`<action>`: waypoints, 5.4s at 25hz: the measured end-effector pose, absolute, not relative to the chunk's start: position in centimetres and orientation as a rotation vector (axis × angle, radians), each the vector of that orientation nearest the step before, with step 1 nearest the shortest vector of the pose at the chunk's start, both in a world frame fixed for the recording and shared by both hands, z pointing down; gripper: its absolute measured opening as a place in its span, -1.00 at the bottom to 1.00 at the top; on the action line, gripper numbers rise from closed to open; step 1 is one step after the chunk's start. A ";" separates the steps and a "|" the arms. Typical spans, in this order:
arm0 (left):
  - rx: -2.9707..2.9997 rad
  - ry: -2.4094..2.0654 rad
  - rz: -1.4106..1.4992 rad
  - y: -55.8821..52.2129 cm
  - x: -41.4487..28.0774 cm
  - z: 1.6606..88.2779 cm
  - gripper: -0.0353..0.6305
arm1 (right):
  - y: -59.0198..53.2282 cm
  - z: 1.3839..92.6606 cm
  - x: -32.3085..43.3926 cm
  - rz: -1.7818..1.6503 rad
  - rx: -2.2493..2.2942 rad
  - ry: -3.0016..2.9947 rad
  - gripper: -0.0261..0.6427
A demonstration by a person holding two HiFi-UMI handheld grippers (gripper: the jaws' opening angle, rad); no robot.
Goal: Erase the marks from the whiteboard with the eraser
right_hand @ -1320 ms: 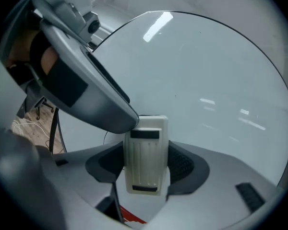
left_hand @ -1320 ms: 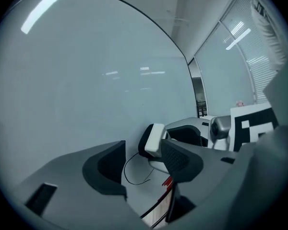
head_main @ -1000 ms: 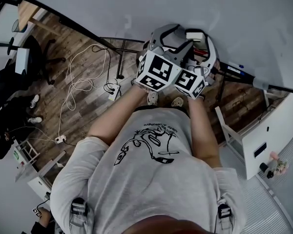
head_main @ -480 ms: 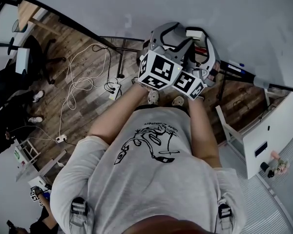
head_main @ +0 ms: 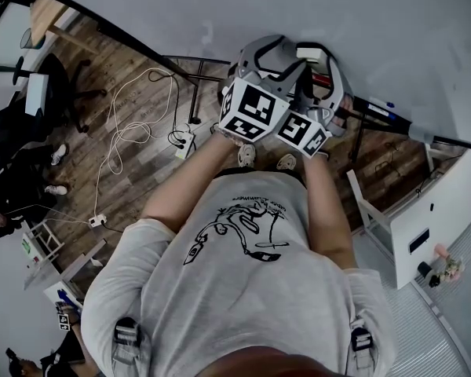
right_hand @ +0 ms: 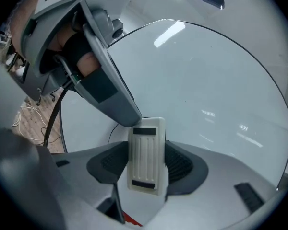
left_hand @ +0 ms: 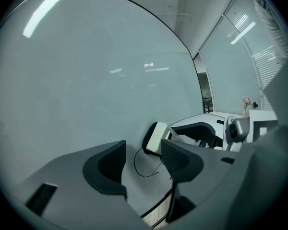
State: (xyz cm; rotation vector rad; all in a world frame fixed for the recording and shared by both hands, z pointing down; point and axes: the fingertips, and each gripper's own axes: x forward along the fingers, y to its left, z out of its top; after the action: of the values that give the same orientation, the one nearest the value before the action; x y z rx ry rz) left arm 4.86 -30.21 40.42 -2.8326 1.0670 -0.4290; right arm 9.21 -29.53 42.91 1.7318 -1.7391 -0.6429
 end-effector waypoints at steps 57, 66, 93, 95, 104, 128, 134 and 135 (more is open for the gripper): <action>-2.906 1.355 -0.452 -30.3 -4.0 48.0 -0.18 | -29.5 41.9 9.2 -0.670 1.648 -1.791 -0.20; -2.905 1.369 -0.444 -30.6 -4.6 47.8 -0.18 | -28.8 40.6 13.4 -0.651 1.744 -1.741 -0.20; -2.993 1.258 -0.097 -24.4 -1.8 37.0 -0.44 | -21.8 34.3 14.0 -0.215 1.744 -2.409 -0.21; -2.990 1.243 -0.071 -23.7 -1.6 36.0 -0.47 | -21.0 33.6 13.9 -0.179 1.721 -2.458 -0.21; -2.994 1.203 0.019 -21.4 -1.8 32.0 -0.59 | -18.3 30.7 12.1 -0.043 1.626 -2.619 -0.21; -2.999 1.163 0.087 -18.1 -3.0 28.3 -0.61 | -14.8 27.0 9.7 0.030 1.548 -2.729 -0.20; -3.000 1.155 0.087 -18.1 -3.0 28.4 -0.61 | -14.9 26.7 9.4 0.022 1.548 -2.733 -0.20; -3.000 1.155 0.089 -18.1 -3.0 28.3 -0.61 | -14.9 26.7 9.4 0.024 1.549 -2.735 -0.20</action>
State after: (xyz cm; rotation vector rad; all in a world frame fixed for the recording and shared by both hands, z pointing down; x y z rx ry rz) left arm -3.01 -18.10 28.34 -2.9999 1.1553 0.0887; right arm 9.44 -14.85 26.66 1.5494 -2.7346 0.0241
